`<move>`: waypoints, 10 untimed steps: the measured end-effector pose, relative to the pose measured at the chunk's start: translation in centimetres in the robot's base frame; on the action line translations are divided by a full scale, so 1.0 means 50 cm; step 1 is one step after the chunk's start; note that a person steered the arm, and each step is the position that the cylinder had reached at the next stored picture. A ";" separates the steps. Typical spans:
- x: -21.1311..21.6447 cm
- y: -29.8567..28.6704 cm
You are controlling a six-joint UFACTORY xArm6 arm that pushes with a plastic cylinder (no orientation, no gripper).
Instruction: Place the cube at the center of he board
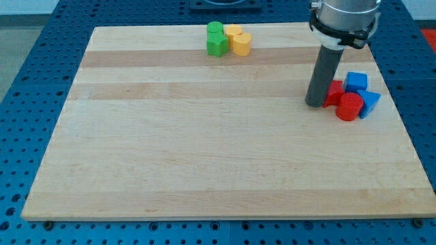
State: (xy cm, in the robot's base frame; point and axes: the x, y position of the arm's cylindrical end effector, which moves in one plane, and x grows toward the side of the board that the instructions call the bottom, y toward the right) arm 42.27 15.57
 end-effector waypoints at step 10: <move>0.042 0.190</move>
State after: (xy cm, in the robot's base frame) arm 44.36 25.07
